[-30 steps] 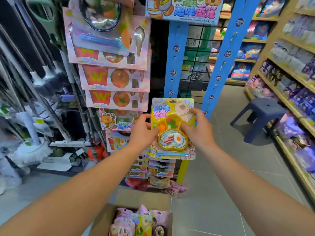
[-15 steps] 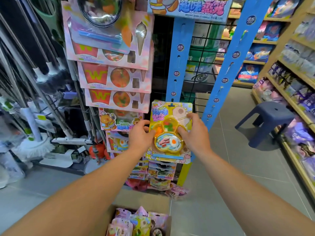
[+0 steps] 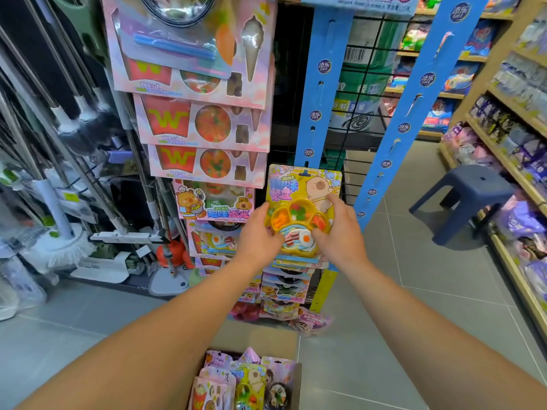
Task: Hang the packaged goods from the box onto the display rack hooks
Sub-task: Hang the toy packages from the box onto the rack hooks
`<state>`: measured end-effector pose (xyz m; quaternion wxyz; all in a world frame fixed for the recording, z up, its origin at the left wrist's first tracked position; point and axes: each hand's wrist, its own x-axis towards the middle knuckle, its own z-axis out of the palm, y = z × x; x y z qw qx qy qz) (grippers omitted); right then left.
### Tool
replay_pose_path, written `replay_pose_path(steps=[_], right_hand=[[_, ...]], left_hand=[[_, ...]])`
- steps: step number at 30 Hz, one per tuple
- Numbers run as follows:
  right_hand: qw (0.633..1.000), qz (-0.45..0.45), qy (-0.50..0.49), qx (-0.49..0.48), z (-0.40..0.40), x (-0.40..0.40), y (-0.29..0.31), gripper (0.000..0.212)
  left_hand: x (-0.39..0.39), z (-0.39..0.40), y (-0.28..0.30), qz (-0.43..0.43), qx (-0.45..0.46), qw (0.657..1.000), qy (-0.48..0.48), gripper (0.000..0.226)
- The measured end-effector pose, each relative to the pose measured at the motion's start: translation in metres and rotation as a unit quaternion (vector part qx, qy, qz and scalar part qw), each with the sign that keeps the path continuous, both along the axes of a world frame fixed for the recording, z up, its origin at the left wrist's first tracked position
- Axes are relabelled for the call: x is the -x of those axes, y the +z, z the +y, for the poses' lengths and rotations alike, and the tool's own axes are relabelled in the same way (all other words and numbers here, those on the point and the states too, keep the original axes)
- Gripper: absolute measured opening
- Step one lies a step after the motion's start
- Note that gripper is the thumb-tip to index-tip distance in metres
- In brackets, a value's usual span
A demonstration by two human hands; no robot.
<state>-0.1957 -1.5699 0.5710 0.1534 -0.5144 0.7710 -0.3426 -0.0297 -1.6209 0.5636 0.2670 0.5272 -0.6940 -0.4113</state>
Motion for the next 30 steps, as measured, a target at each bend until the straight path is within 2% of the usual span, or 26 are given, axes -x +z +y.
replay_pose_path(steps=[4,7,11,16,21,25,30], right_hand=[[1.0,0.011,0.007,-0.003,0.006,0.0,-0.001,0.072],[1.0,0.008,0.018,0.0,0.007,0.0,-0.001,0.067],[0.999,-0.021,-0.013,0.043,0.007,0.001,0.004,0.064],[0.994,-0.019,-0.037,0.099,0.007,0.003,0.013,0.061],[0.989,0.009,-0.048,0.137,0.004,0.007,0.031,0.06],[0.986,0.027,-0.05,0.16,0.001,0.009,0.046,0.056],[0.981,0.033,-0.076,0.177,0.004,0.013,0.049,0.049]], left_hand=[[0.0,-0.001,-0.002,-0.051,0.021,0.998,-0.024,0.084],[-0.001,-0.004,0.001,-0.05,0.025,0.998,-0.032,0.084],[-0.004,0.0,0.009,0.023,0.015,1.0,0.009,0.076],[-0.002,0.01,0.022,0.108,0.027,0.994,0.002,0.071],[0.005,0.012,0.037,0.17,0.013,0.985,-0.01,0.078],[0.011,0.02,0.039,0.167,0.025,0.986,-0.001,0.085],[0.021,0.024,0.046,0.12,0.073,0.99,-0.003,0.09]])
